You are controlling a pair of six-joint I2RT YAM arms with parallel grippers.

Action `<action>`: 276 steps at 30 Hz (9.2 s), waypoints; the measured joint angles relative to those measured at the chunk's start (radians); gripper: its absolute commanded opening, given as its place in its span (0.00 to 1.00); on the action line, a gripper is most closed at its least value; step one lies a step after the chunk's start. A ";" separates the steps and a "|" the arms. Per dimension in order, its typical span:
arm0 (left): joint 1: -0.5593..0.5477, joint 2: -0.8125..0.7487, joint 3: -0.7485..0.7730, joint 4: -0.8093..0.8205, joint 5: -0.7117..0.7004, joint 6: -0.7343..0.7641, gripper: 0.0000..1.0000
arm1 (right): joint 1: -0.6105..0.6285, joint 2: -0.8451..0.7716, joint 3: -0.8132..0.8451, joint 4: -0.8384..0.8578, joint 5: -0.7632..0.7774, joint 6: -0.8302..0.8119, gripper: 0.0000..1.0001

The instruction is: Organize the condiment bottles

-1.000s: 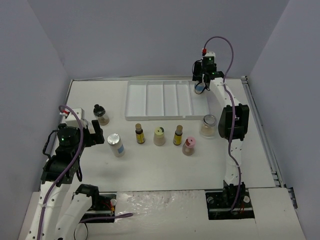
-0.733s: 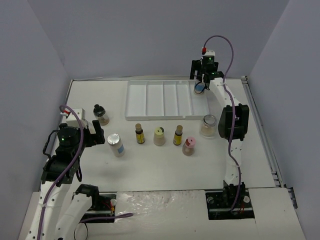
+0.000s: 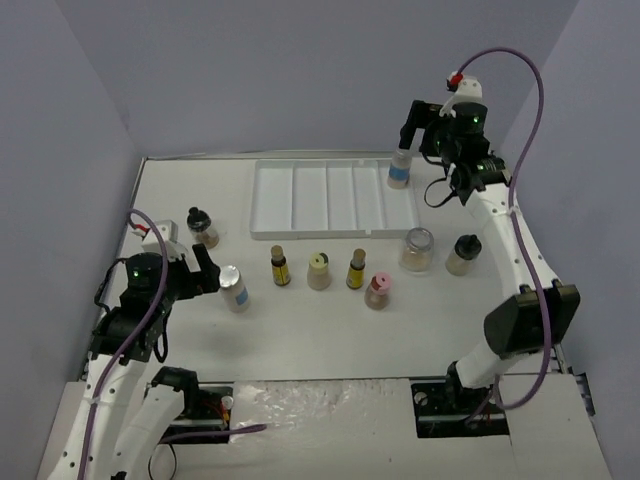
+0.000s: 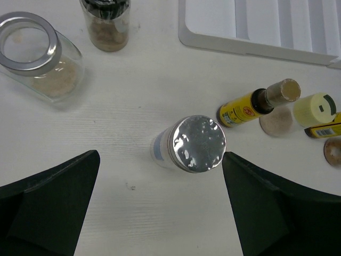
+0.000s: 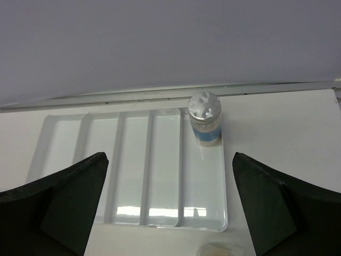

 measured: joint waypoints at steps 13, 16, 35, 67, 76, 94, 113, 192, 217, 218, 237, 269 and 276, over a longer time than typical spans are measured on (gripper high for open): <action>-0.051 -0.020 -0.122 0.036 0.076 -0.092 0.97 | 0.188 -0.279 -0.437 0.019 -0.092 0.076 1.00; -0.065 -0.137 -0.161 0.061 0.066 -0.113 0.97 | 0.188 -0.338 -0.516 0.032 -0.115 0.092 1.00; -0.183 -0.121 -0.293 0.177 -0.120 -0.218 0.97 | 0.189 -0.418 -0.648 0.097 -0.207 0.106 1.00; -0.321 0.295 -0.058 0.095 -0.248 -0.162 0.01 | 0.189 -0.421 -0.700 0.110 -0.210 0.109 1.00; -0.489 0.392 0.092 0.064 -0.135 -0.083 0.00 | 0.189 -0.491 -0.729 0.107 -0.209 0.110 1.00; -0.863 0.878 0.360 0.260 -0.143 -0.021 0.00 | 0.189 -0.649 -0.730 0.011 -0.127 0.091 1.00; -0.883 0.851 0.332 0.305 -0.152 -0.035 0.97 | 0.189 -0.667 -0.730 -0.030 -0.100 0.080 1.00; -0.295 0.147 0.102 0.016 -0.439 0.021 0.97 | 0.704 -0.332 -0.198 -0.241 0.099 -0.077 0.00; -0.274 0.137 0.098 0.016 -0.360 0.021 0.97 | 0.013 0.283 0.016 -0.109 0.147 -0.035 0.00; -0.272 0.137 0.098 0.016 -0.360 0.021 0.97 | 0.013 0.295 0.016 -0.100 0.146 -0.035 0.00; -0.227 0.141 0.098 0.016 -0.315 0.021 0.97 | 0.021 0.401 -0.040 0.125 0.149 -0.038 0.80; -0.182 0.179 0.096 0.031 -0.262 0.019 0.97 | 0.248 -0.502 -0.789 -0.082 0.046 0.049 0.97; -0.175 0.184 0.082 0.035 -0.254 0.018 0.97 | 0.301 -0.527 -0.869 -0.101 -0.015 0.049 0.97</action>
